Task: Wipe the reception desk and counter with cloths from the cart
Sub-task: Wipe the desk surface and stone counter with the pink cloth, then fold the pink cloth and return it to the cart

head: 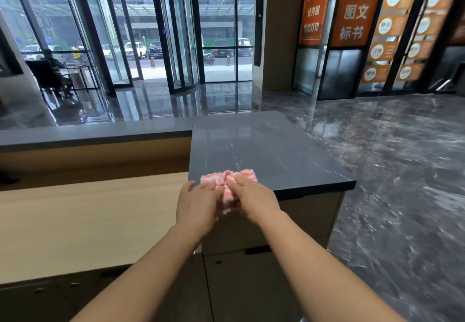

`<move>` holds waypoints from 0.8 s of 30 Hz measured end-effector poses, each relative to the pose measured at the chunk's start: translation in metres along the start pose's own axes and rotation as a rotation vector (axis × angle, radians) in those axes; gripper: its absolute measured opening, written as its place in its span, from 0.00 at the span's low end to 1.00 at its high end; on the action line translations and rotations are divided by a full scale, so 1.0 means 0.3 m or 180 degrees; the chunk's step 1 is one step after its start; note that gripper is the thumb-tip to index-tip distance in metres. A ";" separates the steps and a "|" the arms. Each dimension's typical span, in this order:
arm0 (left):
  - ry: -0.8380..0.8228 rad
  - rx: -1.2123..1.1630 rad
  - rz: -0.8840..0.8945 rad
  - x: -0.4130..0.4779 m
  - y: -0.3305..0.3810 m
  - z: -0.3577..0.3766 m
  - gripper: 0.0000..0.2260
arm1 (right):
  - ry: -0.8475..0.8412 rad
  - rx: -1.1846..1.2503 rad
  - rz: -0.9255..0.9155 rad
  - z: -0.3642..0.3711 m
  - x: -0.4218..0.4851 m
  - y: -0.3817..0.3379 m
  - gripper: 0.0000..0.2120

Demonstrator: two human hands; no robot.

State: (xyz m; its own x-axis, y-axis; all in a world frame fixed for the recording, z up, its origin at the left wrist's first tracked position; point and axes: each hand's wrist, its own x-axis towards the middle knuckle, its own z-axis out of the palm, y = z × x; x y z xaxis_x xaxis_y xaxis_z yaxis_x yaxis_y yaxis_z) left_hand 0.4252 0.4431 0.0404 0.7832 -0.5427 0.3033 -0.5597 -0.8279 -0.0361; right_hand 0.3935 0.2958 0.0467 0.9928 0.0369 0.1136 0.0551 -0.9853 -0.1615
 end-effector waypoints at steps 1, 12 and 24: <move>0.0027 0.0055 0.0041 0.021 0.025 0.004 0.12 | 0.0002 -0.0020 0.0051 -0.006 -0.011 0.029 0.28; 0.0008 0.0115 0.0407 0.178 0.321 0.034 0.14 | 0.0203 0.0399 0.0640 -0.063 -0.091 0.337 0.18; 0.0066 -0.0156 0.1231 0.430 0.708 0.111 0.17 | 0.0491 0.0613 0.1488 -0.112 -0.205 0.755 0.19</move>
State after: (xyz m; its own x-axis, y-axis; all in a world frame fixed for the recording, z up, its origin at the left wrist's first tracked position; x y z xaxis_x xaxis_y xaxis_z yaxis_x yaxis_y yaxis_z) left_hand 0.4162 0.1925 0.0401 0.5067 -0.8100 0.2953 -0.8252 -0.5548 -0.1061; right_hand 0.3412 0.0648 0.0362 0.8897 -0.4385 0.1271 -0.3570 -0.8418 -0.4049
